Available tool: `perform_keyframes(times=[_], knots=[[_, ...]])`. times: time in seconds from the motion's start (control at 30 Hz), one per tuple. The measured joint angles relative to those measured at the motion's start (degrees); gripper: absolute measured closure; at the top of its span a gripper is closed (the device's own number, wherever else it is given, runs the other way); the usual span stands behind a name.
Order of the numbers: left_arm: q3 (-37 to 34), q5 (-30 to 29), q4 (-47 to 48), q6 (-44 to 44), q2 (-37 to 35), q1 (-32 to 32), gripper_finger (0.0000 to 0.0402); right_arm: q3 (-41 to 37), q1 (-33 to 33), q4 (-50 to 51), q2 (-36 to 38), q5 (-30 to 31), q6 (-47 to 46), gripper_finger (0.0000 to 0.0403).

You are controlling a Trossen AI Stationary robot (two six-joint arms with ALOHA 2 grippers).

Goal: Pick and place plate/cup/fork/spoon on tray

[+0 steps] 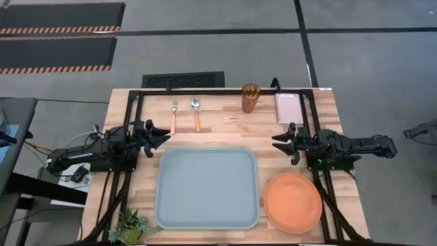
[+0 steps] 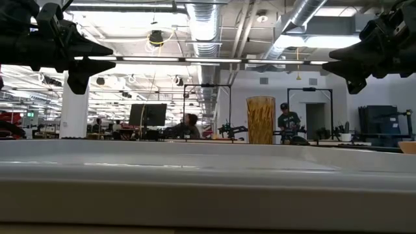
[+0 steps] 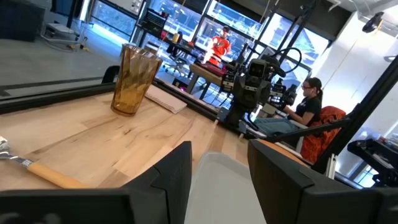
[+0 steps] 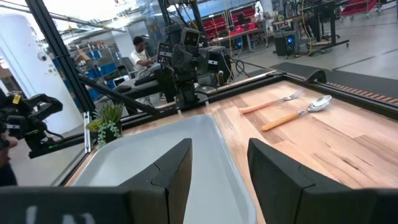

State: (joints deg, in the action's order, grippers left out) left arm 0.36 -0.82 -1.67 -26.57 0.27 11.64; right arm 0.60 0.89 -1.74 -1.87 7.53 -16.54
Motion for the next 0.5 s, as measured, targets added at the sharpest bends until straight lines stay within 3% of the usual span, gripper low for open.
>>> perform_keyframes(times=[0.5], knots=[[0.01,-1.11,-0.26,-2.68,-0.02,0.02,0.0258,0.00,0.00,-0.05,0.01,0.03,0.00,0.0221]])
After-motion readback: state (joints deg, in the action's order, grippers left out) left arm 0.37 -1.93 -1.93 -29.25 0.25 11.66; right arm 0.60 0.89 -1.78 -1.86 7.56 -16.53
